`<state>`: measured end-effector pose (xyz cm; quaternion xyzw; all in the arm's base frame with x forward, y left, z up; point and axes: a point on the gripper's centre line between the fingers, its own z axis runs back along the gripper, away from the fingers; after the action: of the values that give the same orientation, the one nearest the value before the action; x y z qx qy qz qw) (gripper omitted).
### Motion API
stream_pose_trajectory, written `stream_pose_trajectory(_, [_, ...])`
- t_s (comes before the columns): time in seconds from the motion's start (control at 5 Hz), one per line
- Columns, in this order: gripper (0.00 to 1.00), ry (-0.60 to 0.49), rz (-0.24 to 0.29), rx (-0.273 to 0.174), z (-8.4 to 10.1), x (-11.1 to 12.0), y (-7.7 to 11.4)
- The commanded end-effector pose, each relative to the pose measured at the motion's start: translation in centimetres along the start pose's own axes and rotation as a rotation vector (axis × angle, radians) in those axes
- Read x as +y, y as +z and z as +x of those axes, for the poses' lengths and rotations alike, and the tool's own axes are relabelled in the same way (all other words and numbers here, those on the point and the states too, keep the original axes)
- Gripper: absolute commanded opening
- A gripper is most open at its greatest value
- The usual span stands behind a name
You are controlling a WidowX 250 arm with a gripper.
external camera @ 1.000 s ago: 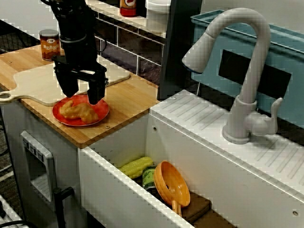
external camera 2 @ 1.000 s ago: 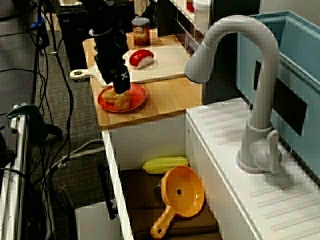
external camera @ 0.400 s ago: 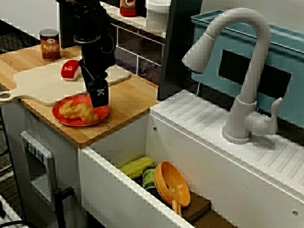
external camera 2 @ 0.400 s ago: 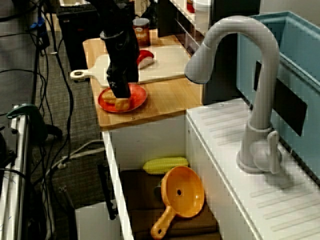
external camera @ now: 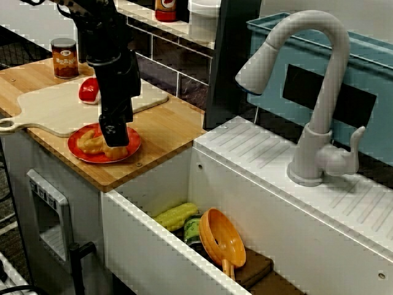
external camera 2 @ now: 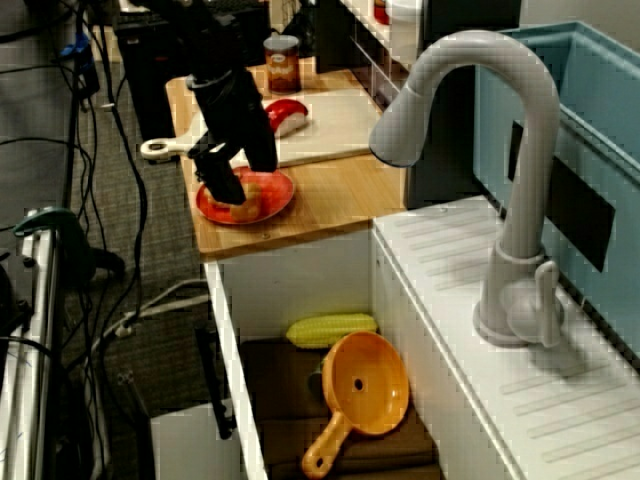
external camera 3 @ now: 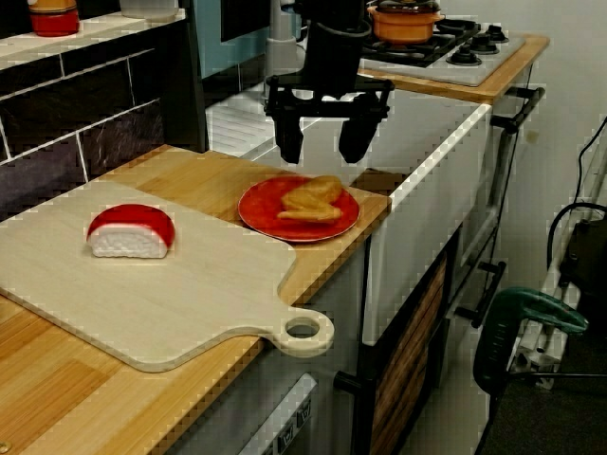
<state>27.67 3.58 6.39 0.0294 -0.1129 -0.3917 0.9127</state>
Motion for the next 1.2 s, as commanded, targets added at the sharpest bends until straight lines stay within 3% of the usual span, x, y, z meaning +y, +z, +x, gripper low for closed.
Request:
stream_pose_trajectory(0.0, [1.00,-0.102,0.031,-0.053,-0.62,-0.44,1.67])
stream_pose_trajectory(0.2, [1.00,-0.165,-0.019,-0.056,-0.54,-0.50,1.80])
stream_pose_trajectory(1.0, [1.00,-0.402,-0.070,-0.029,-0.70,-0.28,1.85])
